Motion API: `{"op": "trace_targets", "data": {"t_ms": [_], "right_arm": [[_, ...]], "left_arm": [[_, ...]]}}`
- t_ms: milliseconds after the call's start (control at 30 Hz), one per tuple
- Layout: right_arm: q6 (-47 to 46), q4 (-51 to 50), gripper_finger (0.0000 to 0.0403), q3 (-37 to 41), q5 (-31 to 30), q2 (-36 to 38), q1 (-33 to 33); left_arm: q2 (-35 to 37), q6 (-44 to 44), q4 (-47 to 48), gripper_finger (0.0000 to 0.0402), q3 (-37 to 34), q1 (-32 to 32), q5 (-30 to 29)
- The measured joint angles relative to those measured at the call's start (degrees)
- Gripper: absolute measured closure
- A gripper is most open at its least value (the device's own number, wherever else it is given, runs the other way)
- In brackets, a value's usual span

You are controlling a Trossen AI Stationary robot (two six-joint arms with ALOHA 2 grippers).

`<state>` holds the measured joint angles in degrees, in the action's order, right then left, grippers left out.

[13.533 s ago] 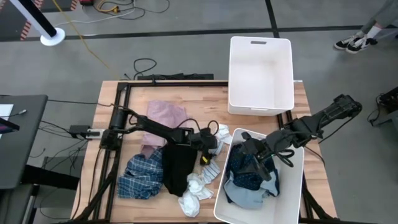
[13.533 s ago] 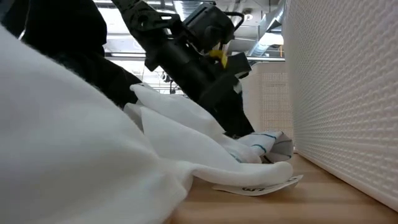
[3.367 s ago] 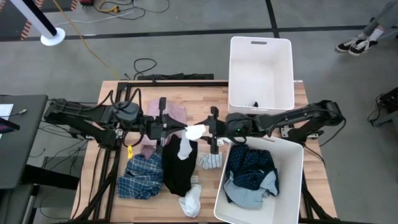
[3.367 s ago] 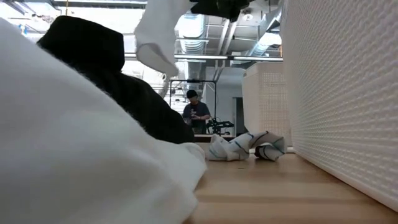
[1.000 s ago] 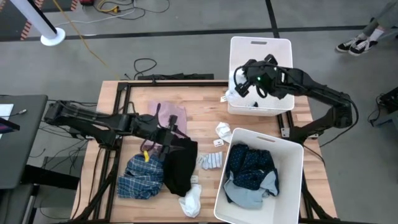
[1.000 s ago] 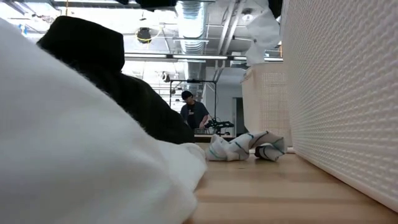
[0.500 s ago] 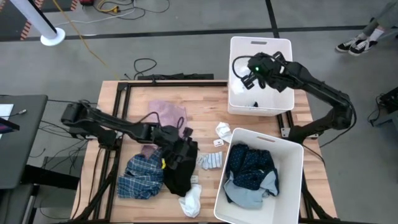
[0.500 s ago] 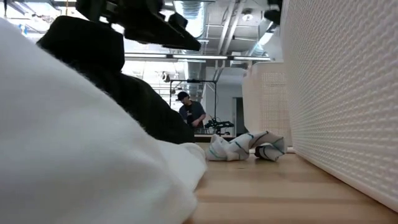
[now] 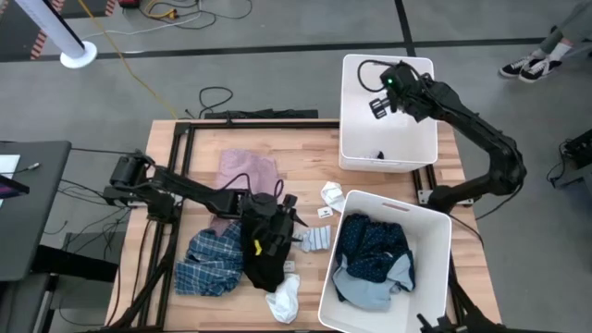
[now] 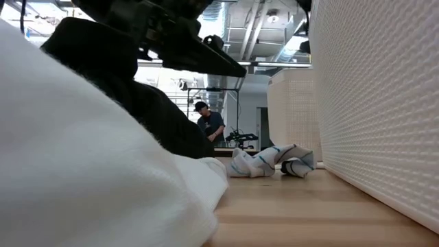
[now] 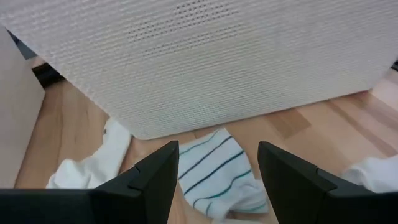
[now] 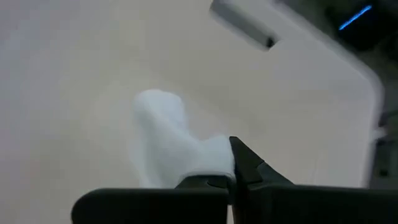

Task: Sort clothes
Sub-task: Put the center white socks in the top laundry bin, then put the striped white sock in the top laundry bin

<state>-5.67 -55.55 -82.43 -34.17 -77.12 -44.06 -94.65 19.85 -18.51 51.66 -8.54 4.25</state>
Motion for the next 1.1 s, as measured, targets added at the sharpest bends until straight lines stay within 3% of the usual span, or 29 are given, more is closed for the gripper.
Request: {"op": "trace_targets", "data": {"t_ms": [267, 667, 1100], "right_arm": [[0.10, 3.07, 0.0392, 5.28, 8.84, -0.04, -5.06], [-0.25, 4.15, 0.0382, 7.75, 11.88, -0.02, -6.46], [-1.61, 3.97, 0.0224, 7.76, 12.13, -0.02, -6.46]], "left_arm": [[-6.10, -2.65, 2.23, 0.0187, 3.42, 0.00, 2.13], [-17.17, -3.91, 12.87, 0.0187, 15.00, -0.13, 2.86], [-24.11, -5.35, 18.13, 0.0188, 20.50, -0.15, 2.83]]}}
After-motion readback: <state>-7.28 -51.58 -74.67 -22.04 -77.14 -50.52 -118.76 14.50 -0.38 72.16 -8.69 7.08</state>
